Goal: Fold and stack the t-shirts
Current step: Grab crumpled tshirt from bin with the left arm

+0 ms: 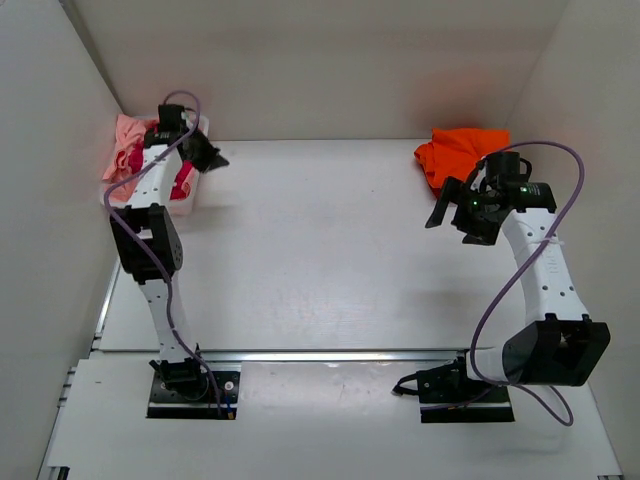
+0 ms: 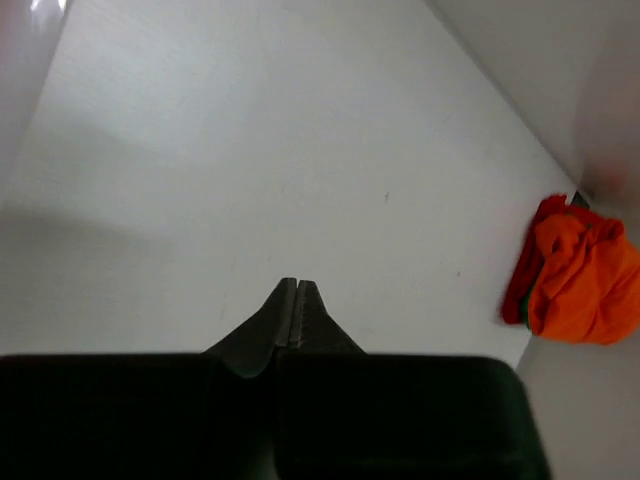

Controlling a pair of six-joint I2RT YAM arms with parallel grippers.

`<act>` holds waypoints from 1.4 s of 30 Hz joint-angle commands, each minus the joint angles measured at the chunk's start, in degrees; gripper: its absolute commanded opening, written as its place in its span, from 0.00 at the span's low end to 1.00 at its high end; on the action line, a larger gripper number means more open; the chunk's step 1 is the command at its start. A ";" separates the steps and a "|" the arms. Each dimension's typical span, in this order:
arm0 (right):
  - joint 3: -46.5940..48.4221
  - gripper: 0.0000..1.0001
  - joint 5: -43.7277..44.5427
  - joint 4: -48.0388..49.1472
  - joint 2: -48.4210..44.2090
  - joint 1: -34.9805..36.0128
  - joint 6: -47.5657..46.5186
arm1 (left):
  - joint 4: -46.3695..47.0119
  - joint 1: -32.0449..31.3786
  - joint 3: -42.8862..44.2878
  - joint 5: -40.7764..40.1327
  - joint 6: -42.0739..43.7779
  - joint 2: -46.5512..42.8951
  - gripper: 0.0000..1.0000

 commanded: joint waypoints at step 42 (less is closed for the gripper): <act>7.24 0.99 -4.90 -11.26 10.96 -6.96 4.24 | 2.32 5.06 31.60 -49.49 24.01 27.90 0.38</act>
